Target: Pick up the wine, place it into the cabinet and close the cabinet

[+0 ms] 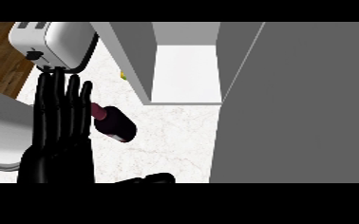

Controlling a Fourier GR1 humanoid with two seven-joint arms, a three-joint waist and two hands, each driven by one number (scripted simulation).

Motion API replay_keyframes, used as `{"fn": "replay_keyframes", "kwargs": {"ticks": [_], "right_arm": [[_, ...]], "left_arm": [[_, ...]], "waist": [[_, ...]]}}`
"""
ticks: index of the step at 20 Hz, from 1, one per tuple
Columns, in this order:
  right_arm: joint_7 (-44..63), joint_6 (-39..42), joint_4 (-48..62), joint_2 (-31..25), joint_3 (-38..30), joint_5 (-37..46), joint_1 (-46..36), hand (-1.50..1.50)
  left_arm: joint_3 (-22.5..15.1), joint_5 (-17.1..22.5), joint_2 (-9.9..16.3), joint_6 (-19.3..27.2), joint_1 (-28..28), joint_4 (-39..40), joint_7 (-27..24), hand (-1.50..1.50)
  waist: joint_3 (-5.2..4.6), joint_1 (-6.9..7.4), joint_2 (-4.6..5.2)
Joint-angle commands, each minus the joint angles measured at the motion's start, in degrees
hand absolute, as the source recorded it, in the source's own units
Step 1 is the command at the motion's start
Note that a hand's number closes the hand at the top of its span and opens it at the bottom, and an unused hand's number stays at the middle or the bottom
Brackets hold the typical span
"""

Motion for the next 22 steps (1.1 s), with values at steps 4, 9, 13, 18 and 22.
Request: {"fn": "replay_keyframes", "kwargs": {"ticks": [4,9,13,18,22], "right_arm": [[2.4,-0.9,-4.0,1.1,1.3,0.3,-0.4,-1.5],[7.2,-1.7,-6.2,-0.2,-1.2,-1.8,-3.8,-1.5],[3.0,0.0,-3.6,0.7,-0.9,-2.0,-1.8,-1.5],[4.5,-1.4,-5.4,1.6,0.8,0.6,-1.3,-1.5],[4.7,-1.0,-3.9,1.3,-1.1,-1.5,-2.9,-1.5]], "left_arm": [[1.8,2.0,-0.4,0.5,8.6,1.8,-9.0,-1.5],[13.0,15.1,1.6,-6.4,9.0,8.1,-16.8,-1.5],[18.9,20.8,3.0,-11.2,10.9,10.5,-20.0,-1.5],[23.9,25.6,2.8,-16.6,12.2,20.1,-26.3,-1.5],[23.7,26.3,-0.6,-18.5,10.9,28.6,-31.9,-1.5]], "waist": [[0.01,0.13,-0.02],[-0.03,-0.09,0.04],[0.0,0.06,0.04],[0.0,-0.05,0.02],[0.02,-0.12,0.06]]}}
